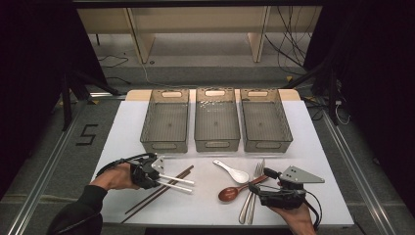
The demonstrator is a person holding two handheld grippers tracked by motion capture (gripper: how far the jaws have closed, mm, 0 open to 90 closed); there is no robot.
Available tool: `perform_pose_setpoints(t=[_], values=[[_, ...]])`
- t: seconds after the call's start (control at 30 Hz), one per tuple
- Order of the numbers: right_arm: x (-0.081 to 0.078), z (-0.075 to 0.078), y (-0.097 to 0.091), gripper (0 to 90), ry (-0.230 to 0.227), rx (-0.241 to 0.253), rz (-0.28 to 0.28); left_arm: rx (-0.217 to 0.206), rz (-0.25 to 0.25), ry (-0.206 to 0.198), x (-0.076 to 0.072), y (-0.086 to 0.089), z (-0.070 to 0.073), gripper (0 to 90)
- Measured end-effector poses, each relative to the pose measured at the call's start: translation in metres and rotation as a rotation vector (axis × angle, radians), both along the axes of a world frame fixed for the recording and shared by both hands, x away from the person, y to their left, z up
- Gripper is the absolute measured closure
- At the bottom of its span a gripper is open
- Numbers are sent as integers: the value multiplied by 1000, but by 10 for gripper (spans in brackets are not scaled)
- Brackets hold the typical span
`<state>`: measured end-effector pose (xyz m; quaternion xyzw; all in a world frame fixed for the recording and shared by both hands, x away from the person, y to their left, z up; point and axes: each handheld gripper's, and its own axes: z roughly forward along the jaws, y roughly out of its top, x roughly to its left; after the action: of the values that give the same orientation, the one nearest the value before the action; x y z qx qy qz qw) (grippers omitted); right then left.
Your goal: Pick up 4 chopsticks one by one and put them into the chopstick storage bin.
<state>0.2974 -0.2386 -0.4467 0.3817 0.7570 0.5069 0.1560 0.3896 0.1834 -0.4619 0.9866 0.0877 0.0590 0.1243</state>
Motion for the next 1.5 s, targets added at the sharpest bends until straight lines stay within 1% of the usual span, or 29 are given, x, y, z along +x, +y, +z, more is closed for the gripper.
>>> perform_pose_setpoints(t=[0.1, 0.13, 0.17, 0.2, 0.27, 0.4, 0.43, 0.6, 0.77, 0.8, 0.83, 1.03, 1.07, 1.13, 1.17, 1.2, 1.23, 1.3, 1.33, 1.37, 1.4, 1.5], values=[[0, 0, 0, 230, 0, 0, 2, 16, -19, -1, 0, -1, 1, 739], [0, 0, 0, 230, 2, -1, 2, 14, -17, 3, -1, -1, 0, 746], [0, 0, 0, 230, 3, 0, 3, 17, -28, 0, -1, -1, 0, 754], [0, 0, 0, 230, 3, -1, 3, 15, -28, 2, -2, -1, 0, 763], [1, -1, 0, 230, 5, -1, 2, 28, -48, 8, -3, -1, 1, 790], [1, -1, 0, 231, 6, -3, 4, 19, -62, 7, -6, -2, 0, 813], [1, -1, 0, 231, 7, -3, 4, 24, -74, 7, -6, -2, 0, 820], [1, -1, 1, 231, 8, -4, 7, 18, -85, 2, -7, -1, 0, 836], [1, -1, 1, 233, 11, -6, 7, 13, -76, 0, -8, 1, 1, 845], [1, -1, 1, 233, 12, -7, 9, 12, -81, -1, -8, 1, 2, 845], [1, -1, 1, 233, 13, -7, 10, 5, -75, 1, -9, 2, 3, 846], [1, -1, 1, 234, 12, -4, 9, -10, -76, -16, -11, 1, 10, 847], [1, -1, 1, 234, 11, -3, 9, -9, -74, -24, -11, 1, 12, 847], [1, -1, 1, 234, 13, -2, 9, -26, -59, -31, -12, 1, 15, 847], [1, -1, 1, 234, 12, -2, 9, -32, -51, -32, -12, 1, 17, 847], [1, -1, 1, 234, 13, -3, 9, -47, -46, -26, -11, 1, 18, 847], [1, -1, 1, 234, 13, -3, 9, -61, -35, -19, -11, 1, 21, 847], [1, -2, 1, 234, 13, -3, 11, -66, -6, -33, -11, 0, 25, 847], [1, -2, 1, 234, 14, -5, 11, -78, 15, -35, -11, -1, 28, 847], [1, -2, 1, 234, 14, -5, 11, -92, 27, -37, -10, -2, 31, 847], [1, -2, 1, 234, 14, -4, 11, -119, 49, -36, -9, -2, 33, 847], [1, -2, 1, 235, 13, -3, 11, -167, 92, -46, -6, -2, 42, 847]])
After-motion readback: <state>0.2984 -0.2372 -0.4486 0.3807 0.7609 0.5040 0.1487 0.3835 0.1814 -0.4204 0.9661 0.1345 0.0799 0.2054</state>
